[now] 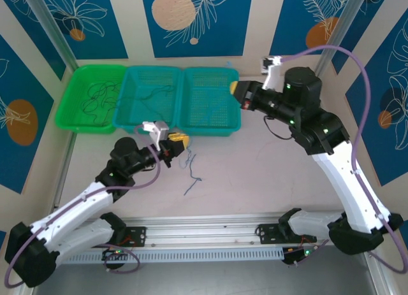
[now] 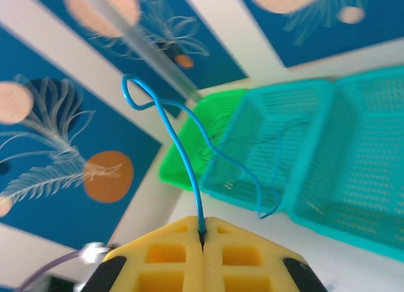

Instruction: Untangle the cables

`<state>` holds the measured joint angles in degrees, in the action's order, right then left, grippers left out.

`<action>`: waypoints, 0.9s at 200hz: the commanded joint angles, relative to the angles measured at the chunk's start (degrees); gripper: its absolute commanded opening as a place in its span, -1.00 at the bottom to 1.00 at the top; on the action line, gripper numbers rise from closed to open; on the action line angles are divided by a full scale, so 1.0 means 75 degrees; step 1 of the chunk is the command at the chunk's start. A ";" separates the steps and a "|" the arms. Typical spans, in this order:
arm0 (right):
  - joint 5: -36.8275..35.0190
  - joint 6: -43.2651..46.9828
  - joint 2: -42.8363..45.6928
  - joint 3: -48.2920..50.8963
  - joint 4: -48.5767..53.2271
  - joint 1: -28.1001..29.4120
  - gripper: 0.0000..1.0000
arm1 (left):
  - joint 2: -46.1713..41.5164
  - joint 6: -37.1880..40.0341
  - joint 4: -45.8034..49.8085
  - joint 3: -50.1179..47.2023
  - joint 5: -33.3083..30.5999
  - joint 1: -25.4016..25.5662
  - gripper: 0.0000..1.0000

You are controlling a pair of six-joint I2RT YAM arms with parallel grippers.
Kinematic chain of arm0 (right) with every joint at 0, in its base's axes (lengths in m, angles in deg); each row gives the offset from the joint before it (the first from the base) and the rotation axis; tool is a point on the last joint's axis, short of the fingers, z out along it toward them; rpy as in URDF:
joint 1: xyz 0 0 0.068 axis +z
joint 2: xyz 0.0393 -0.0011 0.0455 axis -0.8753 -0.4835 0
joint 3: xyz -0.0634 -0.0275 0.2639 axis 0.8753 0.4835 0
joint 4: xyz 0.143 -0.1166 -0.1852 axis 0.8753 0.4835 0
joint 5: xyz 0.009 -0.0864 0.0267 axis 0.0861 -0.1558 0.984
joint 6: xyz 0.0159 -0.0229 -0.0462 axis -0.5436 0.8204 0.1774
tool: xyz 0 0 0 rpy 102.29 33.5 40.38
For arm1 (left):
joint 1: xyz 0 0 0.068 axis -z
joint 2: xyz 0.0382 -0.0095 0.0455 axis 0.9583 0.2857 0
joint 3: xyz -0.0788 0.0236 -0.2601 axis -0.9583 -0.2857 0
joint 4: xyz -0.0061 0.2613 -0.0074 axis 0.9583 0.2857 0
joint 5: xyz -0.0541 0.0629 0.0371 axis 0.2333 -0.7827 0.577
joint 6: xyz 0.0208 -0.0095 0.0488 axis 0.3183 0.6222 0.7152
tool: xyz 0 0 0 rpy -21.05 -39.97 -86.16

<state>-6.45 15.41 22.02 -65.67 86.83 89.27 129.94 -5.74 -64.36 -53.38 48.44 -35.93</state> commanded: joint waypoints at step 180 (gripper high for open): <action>0.3279 -0.1511 0.1523 0.2528 0.1030 -0.6840 -1.00 | -0.1928 -0.0876 0.4619 0.0040 -0.3882 -0.1514 -1.00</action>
<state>14.25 6.43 32.03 -48.86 94.13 39.11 118.07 -6.52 -34.31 -52.36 22.69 -43.03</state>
